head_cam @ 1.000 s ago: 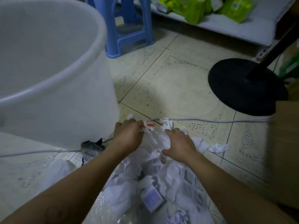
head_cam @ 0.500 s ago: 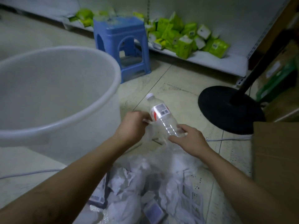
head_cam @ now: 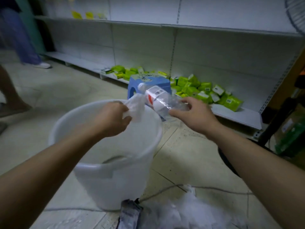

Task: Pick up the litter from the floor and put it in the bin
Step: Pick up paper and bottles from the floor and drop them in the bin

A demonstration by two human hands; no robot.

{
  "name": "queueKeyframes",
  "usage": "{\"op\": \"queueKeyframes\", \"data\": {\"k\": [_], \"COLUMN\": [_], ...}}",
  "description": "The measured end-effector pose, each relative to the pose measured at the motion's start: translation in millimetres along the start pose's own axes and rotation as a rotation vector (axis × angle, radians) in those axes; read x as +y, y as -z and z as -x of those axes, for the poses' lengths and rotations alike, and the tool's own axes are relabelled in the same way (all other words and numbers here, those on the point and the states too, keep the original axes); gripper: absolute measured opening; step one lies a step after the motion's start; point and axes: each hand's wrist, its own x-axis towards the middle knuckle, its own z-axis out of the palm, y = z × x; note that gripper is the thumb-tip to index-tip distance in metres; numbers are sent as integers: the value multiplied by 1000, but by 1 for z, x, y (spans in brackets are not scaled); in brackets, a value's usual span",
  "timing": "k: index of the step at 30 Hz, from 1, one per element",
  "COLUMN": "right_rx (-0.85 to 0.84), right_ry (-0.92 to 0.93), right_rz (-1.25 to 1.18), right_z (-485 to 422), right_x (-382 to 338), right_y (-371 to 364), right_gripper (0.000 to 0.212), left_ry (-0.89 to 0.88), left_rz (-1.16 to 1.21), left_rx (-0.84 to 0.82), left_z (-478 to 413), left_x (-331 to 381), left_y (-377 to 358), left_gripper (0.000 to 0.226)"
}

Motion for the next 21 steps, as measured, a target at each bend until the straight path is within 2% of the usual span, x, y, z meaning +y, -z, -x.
{"op": "queueKeyframes", "data": {"k": [3, 5, 7, 9, 14, 15, 17, 19, 21], "right_rx": [-91, -188, -232, -162, -114, -76, 14, -36, -171], "right_ry": [54, 62, 91, 154, 344, 367, 431, 450, 414], "right_rz": [179, 304, 426, 501, 575, 524, 400, 384, 478], "right_z": [-9, -8, -1, 12, 46, 53, 65, 76, 88], "right_x": [-37, -48, -46, -37, -7, 0, 17, 36, 59], "right_y": [-41, -65, -83, -91, -71, -64, -51, -47, -53], "right_gripper": [50, 67, 85, 89, 78, 70, 40, 20, 18], "left_ry": [131, 157, 131, 32, -283, -361, -568, -778, -836], "left_rz": [-17, -17, -6, 1, 33, 22, -53, -88, -45], "left_rx": [-212, -323, -323, -220, -6, 25, 63, 20, -138], "left_z": [38, 58, 68, 71, 79, 83, 94, 112, 136], "left_x": [-53, -74, -81, -70, -11, -1, 18, 28, 29], "left_y": [-2, -2, -4, -8, -22, -25, -35, -54, -76], "left_gripper": [54, 64, 64, 58, 42, 38, 31, 27, 27]}}
